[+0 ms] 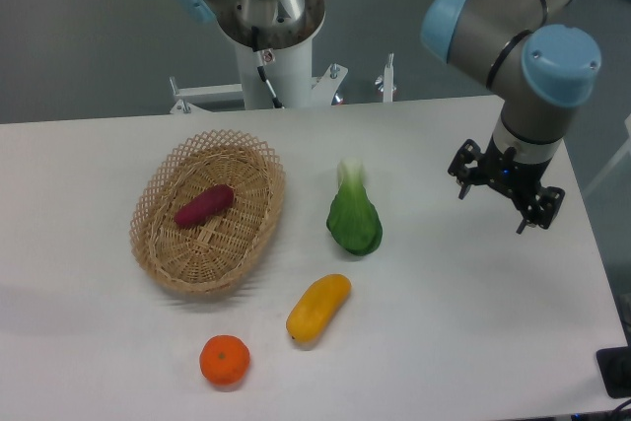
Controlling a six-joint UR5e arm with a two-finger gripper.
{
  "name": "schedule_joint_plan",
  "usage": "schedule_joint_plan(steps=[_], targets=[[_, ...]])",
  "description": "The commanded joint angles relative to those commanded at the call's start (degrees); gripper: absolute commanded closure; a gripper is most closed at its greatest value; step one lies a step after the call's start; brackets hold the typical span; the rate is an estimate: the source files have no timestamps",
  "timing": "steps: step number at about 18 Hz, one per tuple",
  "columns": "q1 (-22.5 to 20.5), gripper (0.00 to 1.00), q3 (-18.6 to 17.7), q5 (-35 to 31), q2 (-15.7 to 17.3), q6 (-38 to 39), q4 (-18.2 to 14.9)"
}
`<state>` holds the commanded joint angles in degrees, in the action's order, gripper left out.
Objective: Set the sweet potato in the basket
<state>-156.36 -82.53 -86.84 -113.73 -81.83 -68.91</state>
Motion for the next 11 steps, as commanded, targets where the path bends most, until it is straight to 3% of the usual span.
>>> schedule_joint_plan(steps=[11], targets=[[0.1,0.0,-0.4,-0.1,0.0,0.1,0.2]])
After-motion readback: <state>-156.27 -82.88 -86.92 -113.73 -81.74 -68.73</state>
